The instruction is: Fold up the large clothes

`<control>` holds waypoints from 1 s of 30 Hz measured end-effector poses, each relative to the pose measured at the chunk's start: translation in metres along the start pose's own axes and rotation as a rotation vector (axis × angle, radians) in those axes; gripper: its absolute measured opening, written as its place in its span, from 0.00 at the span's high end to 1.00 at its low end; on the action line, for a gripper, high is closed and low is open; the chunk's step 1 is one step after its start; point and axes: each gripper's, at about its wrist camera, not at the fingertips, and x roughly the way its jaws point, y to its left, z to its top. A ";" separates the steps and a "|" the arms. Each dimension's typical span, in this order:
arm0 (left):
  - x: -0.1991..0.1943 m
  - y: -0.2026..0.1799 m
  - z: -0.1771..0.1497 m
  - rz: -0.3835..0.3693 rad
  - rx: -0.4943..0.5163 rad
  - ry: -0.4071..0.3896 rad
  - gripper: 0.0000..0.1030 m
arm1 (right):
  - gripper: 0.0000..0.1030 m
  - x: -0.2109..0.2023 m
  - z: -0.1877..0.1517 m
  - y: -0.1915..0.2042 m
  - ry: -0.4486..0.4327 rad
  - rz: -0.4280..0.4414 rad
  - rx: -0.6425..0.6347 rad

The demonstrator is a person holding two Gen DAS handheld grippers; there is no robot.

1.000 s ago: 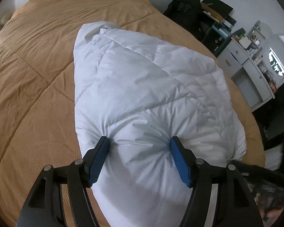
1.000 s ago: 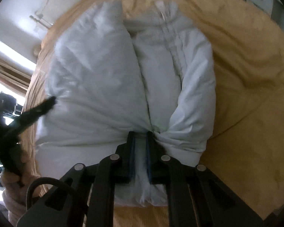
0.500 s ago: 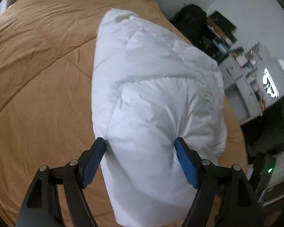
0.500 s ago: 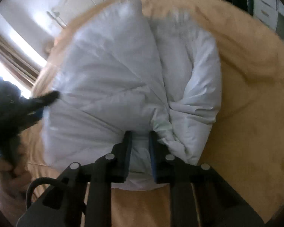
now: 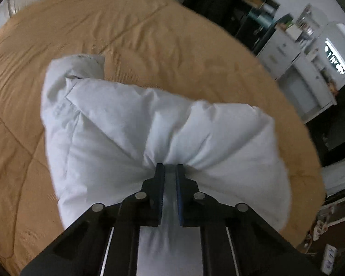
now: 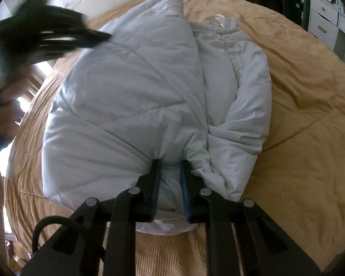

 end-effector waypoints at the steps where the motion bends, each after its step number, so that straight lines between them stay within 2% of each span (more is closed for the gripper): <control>1: 0.014 0.004 0.004 0.032 -0.019 0.023 0.98 | 0.84 0.001 0.000 0.000 -0.001 0.002 0.005; 6: 0.055 0.017 0.018 0.080 -0.076 0.090 0.99 | 0.85 0.010 -0.004 0.004 0.006 -0.012 0.001; 9: 0.060 0.017 0.025 0.098 -0.063 0.122 0.99 | 0.85 0.015 -0.005 0.005 0.007 -0.015 0.007; 11: 0.041 0.021 0.036 0.064 -0.110 0.113 0.99 | 0.85 0.015 -0.007 0.008 0.007 -0.026 -0.012; 13: 0.006 0.015 0.047 -0.031 -0.135 0.045 0.99 | 0.85 0.015 -0.007 0.013 0.027 -0.032 -0.018; 15: -0.020 -0.009 0.053 -0.067 -0.060 0.004 0.99 | 0.85 0.012 -0.008 0.013 0.032 -0.022 -0.014; 17: -0.026 -0.041 0.051 -0.053 0.046 0.011 0.99 | 0.85 0.011 -0.010 0.012 0.027 -0.008 -0.007; 19: -0.004 -0.070 0.045 -0.071 0.107 0.082 0.99 | 0.85 0.010 -0.009 0.012 0.026 -0.001 0.011; 21: 0.026 -0.082 0.040 -0.036 0.129 0.131 0.99 | 0.85 0.009 -0.011 0.013 0.021 -0.006 0.011; 23: 0.066 -0.077 0.040 -0.011 0.093 0.191 0.99 | 0.85 0.009 -0.014 0.014 0.016 -0.008 0.012; 26: 0.096 -0.061 0.044 -0.030 0.011 0.225 0.99 | 0.85 0.012 -0.011 0.007 0.015 -0.006 0.020; 28: 0.101 -0.056 0.049 -0.025 -0.014 0.238 0.99 | 0.85 0.014 -0.010 0.004 0.016 -0.003 0.028; 30: 0.083 -0.052 0.053 -0.059 -0.057 0.233 0.99 | 0.85 0.015 -0.007 0.005 0.024 -0.003 0.029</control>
